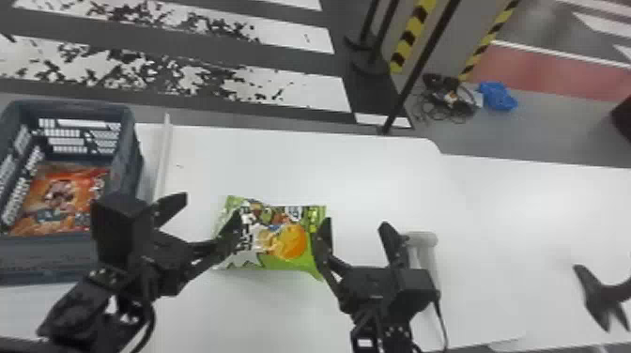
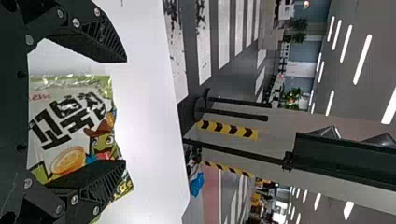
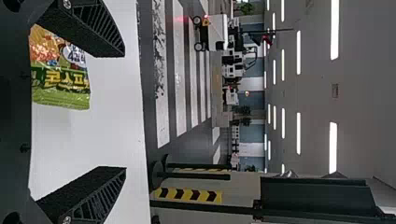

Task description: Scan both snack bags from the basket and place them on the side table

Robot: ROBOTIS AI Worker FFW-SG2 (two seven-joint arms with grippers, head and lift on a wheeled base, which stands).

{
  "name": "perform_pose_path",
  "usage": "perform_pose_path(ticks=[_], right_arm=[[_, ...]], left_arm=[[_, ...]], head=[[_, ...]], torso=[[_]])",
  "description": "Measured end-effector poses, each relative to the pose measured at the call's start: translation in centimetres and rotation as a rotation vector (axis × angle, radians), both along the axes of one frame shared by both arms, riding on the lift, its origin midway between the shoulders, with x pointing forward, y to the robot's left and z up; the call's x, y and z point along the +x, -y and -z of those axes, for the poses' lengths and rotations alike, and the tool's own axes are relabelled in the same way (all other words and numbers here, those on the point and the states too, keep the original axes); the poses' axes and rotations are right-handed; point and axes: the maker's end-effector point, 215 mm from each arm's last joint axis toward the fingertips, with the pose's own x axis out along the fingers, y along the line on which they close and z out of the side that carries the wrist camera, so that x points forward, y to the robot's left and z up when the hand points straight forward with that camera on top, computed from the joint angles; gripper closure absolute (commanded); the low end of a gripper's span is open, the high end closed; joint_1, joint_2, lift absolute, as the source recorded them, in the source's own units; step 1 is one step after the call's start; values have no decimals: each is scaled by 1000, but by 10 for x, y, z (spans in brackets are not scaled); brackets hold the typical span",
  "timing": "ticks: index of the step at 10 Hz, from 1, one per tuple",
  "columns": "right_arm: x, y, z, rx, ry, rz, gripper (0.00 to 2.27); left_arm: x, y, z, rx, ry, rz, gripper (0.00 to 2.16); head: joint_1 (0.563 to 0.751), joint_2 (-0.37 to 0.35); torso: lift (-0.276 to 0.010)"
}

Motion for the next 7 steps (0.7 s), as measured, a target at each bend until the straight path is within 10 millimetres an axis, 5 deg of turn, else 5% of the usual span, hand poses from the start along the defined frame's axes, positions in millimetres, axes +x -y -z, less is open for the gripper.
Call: perform_pose_path(ticks=[3, 5, 7], right_arm=[[2, -3, 17, -4, -71, -8, 36], [8, -11, 31, 9, -148, -74, 36], [11, -22, 55, 58, -280, -151, 39]], left_arm=[[5, -62, -37, 29, 79, -115, 73], [6, -103, -81, -9, 215, -170, 73], [3, -143, -98, -5, 288, -237, 76]], head=[[695, -134], [695, -80], [695, 0]], torso=[[-75], [-75], [-75]])
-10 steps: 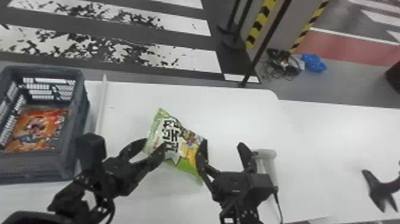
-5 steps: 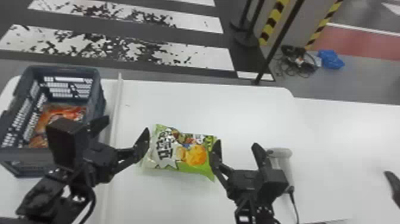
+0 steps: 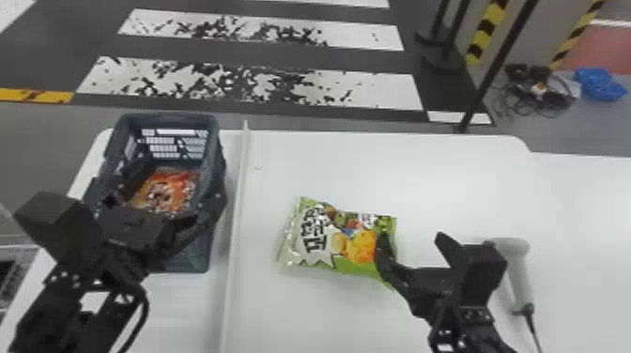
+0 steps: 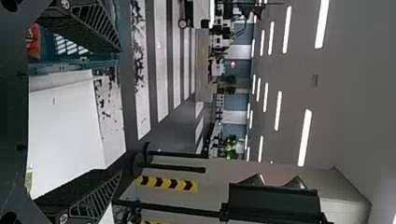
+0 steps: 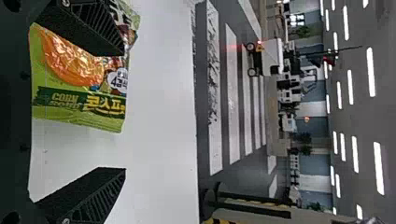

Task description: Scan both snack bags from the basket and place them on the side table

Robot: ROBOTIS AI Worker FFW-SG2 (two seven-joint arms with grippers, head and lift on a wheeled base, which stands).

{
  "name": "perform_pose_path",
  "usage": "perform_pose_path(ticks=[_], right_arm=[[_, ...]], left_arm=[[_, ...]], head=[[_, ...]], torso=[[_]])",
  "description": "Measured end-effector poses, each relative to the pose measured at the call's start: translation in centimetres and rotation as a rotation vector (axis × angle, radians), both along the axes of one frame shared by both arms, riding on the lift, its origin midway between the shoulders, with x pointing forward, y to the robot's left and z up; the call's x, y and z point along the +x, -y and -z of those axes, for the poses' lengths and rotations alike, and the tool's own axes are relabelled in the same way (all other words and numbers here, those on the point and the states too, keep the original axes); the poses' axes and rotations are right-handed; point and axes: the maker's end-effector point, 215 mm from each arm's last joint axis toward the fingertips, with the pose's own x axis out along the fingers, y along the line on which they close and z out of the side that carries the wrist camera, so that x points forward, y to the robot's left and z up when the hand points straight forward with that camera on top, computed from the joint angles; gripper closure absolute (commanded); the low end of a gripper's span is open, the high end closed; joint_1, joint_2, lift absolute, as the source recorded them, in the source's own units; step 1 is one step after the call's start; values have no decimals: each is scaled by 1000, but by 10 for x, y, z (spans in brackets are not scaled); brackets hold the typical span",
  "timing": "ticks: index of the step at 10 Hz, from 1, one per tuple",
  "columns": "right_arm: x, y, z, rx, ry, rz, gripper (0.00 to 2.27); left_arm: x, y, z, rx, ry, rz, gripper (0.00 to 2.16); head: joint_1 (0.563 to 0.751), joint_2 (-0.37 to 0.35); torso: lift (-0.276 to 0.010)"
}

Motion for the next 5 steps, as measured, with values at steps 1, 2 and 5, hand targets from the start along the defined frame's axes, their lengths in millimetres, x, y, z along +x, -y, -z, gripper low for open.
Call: perform_pose_path(ticks=[1, 2, 5], right_arm=[[-2, -5, 15, 41, -81, -37, 43], [-7, -7, 32, 88, -174, -64, 60], [-25, -15, 67, 206, -416, -116, 70]], left_arm=[[-3, -16, -5, 13, 29, -24, 76], [-8, -32, -11, 22, 65, -49, 76], [-19, -70, -15, 11, 111, -103, 83]], head=[[695, 16], [695, 49], [695, 130]], torso=[[-75], [-75], [-75]])
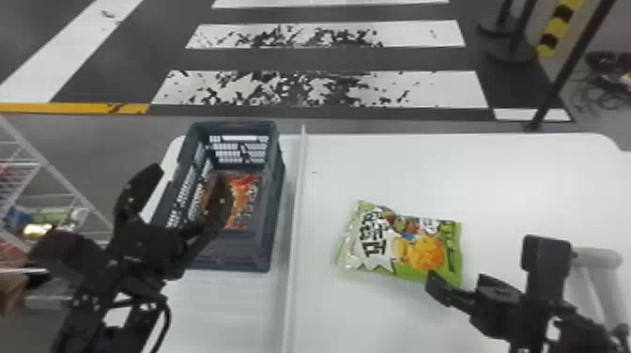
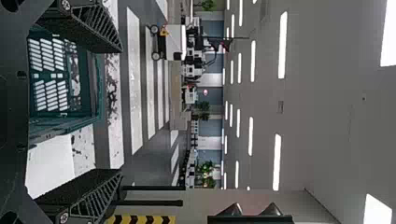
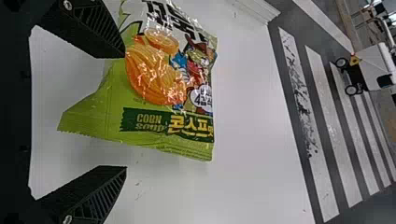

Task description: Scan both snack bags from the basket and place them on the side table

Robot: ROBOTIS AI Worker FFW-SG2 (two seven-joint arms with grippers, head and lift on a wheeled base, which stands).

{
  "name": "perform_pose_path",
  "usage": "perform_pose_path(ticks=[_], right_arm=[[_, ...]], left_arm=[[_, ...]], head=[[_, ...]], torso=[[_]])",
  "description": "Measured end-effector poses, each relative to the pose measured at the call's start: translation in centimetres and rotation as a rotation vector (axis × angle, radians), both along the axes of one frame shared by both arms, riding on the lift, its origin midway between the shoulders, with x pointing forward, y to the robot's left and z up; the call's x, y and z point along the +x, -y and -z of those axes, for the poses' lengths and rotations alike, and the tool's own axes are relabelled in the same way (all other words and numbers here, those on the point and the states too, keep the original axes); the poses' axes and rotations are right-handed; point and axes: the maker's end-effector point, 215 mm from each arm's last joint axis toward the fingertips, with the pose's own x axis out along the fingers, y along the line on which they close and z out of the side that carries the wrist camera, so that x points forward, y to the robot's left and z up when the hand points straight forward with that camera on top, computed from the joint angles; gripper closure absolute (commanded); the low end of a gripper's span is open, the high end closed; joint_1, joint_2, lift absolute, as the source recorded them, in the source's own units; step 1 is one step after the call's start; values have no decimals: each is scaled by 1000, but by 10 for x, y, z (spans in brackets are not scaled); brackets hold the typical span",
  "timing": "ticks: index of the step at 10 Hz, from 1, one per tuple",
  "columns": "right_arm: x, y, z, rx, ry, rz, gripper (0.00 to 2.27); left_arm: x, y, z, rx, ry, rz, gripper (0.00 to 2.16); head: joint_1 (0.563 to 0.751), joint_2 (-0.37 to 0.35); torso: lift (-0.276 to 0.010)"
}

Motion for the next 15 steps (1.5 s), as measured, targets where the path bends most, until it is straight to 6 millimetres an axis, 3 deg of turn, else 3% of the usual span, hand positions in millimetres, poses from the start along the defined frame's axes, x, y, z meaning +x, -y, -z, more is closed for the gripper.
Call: perform_pose_path(ticks=[4, 6, 7, 8, 9, 12, 15], right_arm=[[-2, -6, 17, 81, -110, -25, 87], [5, -12, 21, 145, -134, -29, 427], [13, -12, 21, 160, -134, -28, 805], [21, -12, 18, 176, -125, -33, 1727], [25, -10, 16, 186, -121, -32, 2256], [37, 7, 6, 187, -54, -3, 2256], [54, 38, -40, 90, 90, 38, 2256]], left_arm=[[-2, -3, 10, -3, -16, 3, 83], [-2, -4, 13, -5, -22, 4, 83], [-2, -4, 15, -5, -24, 5, 83], [-2, -4, 16, -5, -28, 5, 83], [-2, -4, 18, -4, -31, 5, 83], [-3, -4, 22, -4, -39, 6, 83], [-3, -5, 24, -5, -43, 6, 83]], head=[[695, 145], [695, 151], [695, 151], [695, 150], [695, 149], [695, 127], [695, 92]], torso=[[-75], [-75], [-75], [-75], [-75], [-75], [-75]])
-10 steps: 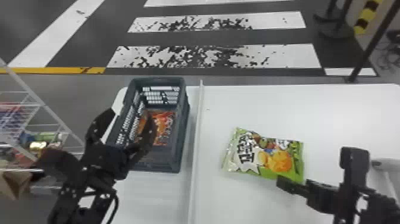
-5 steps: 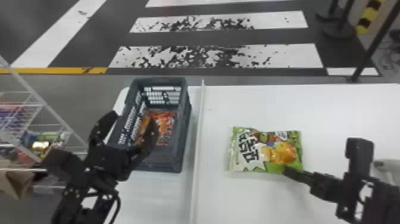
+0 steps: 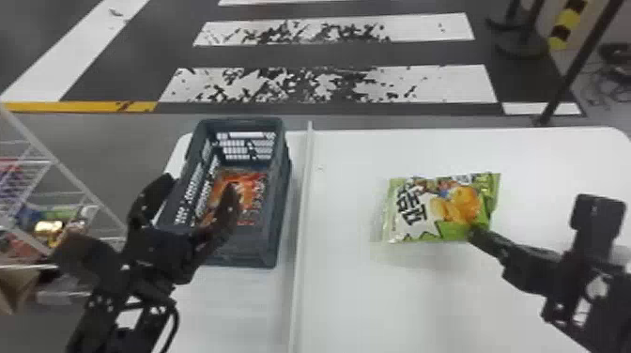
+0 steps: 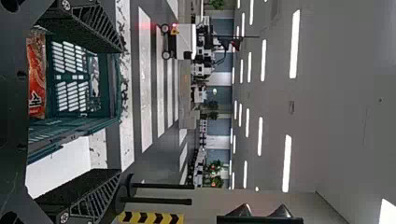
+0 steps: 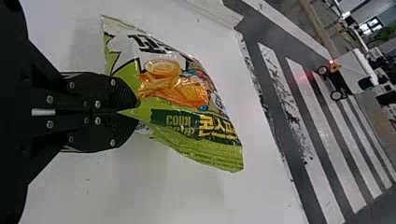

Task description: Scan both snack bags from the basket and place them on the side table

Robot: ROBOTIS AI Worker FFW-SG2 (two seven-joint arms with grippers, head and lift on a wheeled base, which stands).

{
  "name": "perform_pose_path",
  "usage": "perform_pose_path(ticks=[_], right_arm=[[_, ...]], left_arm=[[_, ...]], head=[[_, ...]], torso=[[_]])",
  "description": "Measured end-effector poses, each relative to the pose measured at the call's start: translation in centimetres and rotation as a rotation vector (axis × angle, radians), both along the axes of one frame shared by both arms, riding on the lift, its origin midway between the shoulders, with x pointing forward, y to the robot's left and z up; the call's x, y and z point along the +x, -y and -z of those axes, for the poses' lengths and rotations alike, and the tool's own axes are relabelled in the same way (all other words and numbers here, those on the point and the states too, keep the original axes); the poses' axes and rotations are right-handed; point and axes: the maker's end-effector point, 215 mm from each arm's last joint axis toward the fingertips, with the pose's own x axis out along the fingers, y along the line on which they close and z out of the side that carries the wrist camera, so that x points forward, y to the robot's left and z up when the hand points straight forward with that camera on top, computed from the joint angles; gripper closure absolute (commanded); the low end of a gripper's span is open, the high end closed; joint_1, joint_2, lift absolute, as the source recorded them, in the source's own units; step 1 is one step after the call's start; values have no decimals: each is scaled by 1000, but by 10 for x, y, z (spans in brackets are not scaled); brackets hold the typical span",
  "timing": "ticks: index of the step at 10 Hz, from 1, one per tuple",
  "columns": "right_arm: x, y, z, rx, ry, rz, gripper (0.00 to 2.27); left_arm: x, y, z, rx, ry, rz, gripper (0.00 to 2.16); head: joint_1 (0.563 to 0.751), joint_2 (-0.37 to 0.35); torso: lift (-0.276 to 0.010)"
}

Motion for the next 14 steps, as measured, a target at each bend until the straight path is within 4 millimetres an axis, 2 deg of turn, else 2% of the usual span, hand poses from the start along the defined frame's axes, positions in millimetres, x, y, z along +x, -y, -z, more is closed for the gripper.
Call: perform_pose_path(ticks=[2, 5, 6, 7, 8, 10, 13, 14], right_arm=[[15, 31, -39, -178, 101, 33, 2256], [41, 91, -93, -571, 244, 68, 2256], [45, 103, -107, -697, 285, 56, 2256], [48, 107, -114, -810, 319, 29, 2256], [49, 101, -117, -955, 364, -24, 2256], [43, 76, -106, -1233, 460, -147, 2256], [11, 35, -48, -1587, 524, -416, 2253], [-3, 24, -27, -1628, 528, -509, 1754]], left_arm=[[0, -1, 0, 0, -1, 1, 87], [0, -1, 0, 4, -1, 3, 87], [1, -1, 1, 4, -2, 3, 87], [1, -2, 1, 4, -3, 3, 87], [2, -2, 4, 2, -6, 3, 87], [3, -1, 7, -2, -9, 2, 87], [4, -3, 10, -3, -15, -1, 87], [5, -4, 10, -3, -15, -2, 87]], head=[[695, 41], [695, -33], [695, -54], [695, -63], [695, -58], [695, -33], [695, 31], [695, 41]], torso=[[-75], [-75], [-75], [-75], [-75], [-75], [-75], [-75]])
